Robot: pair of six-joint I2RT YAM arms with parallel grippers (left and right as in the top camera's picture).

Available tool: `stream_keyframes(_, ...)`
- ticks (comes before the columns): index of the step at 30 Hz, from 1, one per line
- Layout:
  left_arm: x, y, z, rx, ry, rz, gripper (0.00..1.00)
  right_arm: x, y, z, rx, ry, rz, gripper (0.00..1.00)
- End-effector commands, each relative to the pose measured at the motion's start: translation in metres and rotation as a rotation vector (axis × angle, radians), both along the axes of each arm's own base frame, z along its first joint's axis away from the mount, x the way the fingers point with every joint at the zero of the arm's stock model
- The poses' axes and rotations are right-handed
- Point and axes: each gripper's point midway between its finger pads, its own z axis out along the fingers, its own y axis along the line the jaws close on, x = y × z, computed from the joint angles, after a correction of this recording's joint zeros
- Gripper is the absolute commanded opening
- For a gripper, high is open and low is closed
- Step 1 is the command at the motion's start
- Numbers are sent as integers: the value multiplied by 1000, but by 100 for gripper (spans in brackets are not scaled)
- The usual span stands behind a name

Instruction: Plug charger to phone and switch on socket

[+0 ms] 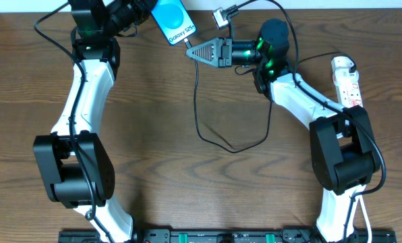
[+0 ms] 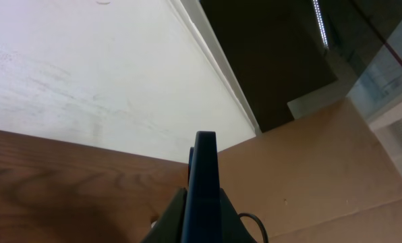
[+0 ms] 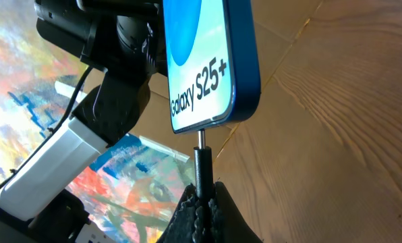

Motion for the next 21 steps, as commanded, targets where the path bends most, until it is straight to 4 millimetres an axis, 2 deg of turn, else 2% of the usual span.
stream_keyframes(1, -11, -16, 14, 6, -40, -65, 7, 1, 5, 6, 10, -9, -13, 1)
stream_keyframes(13, -24, -30, 14, 13, -45, -152, 7, 2, 4, 6, 10, -10, -14, 1)
stream_keyframes(21, -40, -40, 12, 29, -60, -259, 7, 3, 1, 6, 9, -10, -16, 1)
